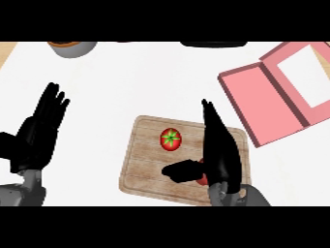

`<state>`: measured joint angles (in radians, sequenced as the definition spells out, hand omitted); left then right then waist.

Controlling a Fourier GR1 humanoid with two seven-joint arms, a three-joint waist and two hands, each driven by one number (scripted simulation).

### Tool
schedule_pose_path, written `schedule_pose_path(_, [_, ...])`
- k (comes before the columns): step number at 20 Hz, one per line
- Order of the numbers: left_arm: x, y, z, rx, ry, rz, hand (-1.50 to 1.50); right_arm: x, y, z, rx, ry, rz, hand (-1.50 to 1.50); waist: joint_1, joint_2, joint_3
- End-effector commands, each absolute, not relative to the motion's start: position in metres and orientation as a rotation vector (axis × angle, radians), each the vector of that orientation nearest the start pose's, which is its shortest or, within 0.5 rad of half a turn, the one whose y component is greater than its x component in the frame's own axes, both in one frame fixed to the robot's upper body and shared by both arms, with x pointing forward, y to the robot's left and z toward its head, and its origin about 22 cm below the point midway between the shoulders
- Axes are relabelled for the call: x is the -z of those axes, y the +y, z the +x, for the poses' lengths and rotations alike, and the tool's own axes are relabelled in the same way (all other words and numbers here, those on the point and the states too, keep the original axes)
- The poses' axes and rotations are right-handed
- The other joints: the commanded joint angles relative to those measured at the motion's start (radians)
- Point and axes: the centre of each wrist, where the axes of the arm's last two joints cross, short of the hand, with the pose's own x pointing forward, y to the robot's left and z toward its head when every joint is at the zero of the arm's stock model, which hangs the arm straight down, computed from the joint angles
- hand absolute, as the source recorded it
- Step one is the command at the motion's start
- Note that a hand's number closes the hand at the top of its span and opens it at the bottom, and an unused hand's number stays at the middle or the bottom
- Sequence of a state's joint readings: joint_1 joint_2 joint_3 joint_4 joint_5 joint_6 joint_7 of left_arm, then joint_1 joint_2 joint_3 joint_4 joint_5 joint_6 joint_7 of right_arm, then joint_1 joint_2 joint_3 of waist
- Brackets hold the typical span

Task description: Pick the tomato from the cutting board and place it in the cardboard box

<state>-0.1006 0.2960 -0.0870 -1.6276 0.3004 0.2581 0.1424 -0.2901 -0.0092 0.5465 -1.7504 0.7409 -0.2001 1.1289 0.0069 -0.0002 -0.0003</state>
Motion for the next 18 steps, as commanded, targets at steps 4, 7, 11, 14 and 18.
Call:
schedule_pose_path(4, [-0.060, 0.239, 0.260, -0.110, -1.557, 0.071, 0.00, -0.085, -0.068, 0.255, -0.350, -1.041, -0.628, -1.50, 0.001, 0.000, 0.001])
schedule_pose_path(7, [-0.059, 0.261, 0.277, -0.100, -1.547, 0.056, 0.00, -0.069, -0.068, 0.251, -0.358, -1.031, -0.596, -1.50, -0.004, 0.001, 0.000])
schedule_pose_path(11, [-0.045, 0.254, 0.258, -0.102, -1.552, 0.090, 0.00, -0.082, -0.066, 0.249, -0.351, -1.033, -0.578, -1.50, -0.002, -0.001, 0.000])
schedule_pose_path(14, [-0.050, 0.252, 0.265, -0.109, -1.557, 0.068, 0.00, -0.064, -0.057, 0.258, -0.366, -1.012, -0.594, -1.50, 0.000, 0.000, 0.000])
schedule_pose_path(18, [-0.063, 0.263, 0.269, -0.122, -1.550, 0.073, 0.00, -0.060, -0.053, 0.259, -0.369, -0.983, -0.642, -1.50, -0.001, 0.000, 0.000])
